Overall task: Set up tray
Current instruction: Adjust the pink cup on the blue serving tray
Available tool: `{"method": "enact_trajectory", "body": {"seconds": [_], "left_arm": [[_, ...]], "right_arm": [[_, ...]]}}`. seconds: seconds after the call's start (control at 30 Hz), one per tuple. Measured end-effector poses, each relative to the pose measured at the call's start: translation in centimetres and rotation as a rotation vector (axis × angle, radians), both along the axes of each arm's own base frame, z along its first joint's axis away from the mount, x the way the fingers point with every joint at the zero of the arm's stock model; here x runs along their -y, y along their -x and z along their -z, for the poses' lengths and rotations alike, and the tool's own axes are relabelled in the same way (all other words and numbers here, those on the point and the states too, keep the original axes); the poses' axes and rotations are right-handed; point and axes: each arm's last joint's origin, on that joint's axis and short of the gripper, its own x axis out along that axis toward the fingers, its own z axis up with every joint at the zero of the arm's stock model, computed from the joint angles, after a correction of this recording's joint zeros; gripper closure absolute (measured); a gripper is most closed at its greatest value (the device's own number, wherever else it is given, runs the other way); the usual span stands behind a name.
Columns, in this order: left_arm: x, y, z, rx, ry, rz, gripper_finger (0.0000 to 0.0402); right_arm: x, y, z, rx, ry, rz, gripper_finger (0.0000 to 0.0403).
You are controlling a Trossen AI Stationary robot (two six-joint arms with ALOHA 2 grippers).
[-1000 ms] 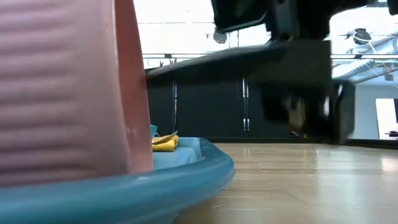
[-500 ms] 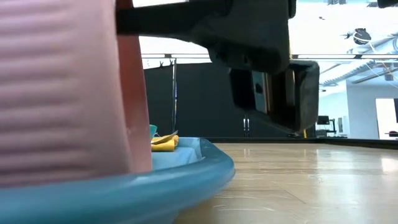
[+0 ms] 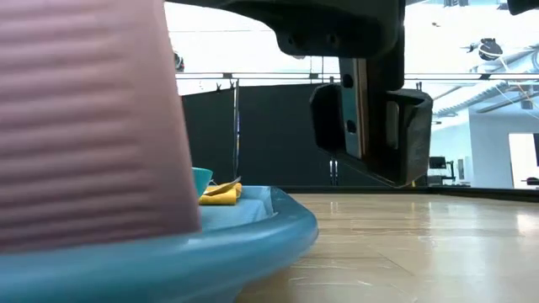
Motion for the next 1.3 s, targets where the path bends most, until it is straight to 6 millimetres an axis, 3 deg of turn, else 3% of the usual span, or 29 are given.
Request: {"method": "enact_trajectory", "body": {"seconds": [0.47,0.7,1.1,1.3], "left_arm": [[0.0,0.1,0.1,-0.014,-0.005,-0.002,0.0339],[-0.1,0.1,0.2,-0.02,-0.005,-0.003,0.0339],[-0.1,0.1,0.2,-0.02,-0.005,-0.003,0.0339],[-0.1,0.1,0.2,-0.02,-0.006,-0.003,0.0339]], "right_arm": [[0.1,0.2,-0.6,-0.005,0.038,-0.04,0.0401],[0.7,1.0,-2.7,-0.105,0.155,-0.033,0.0402],[0.0,0.0,-7.4,-0.218,0.331,-0.118,0.0402],[0.2,0.4,-8.0,-0.295,0.409,-0.148,0.0402]]}}
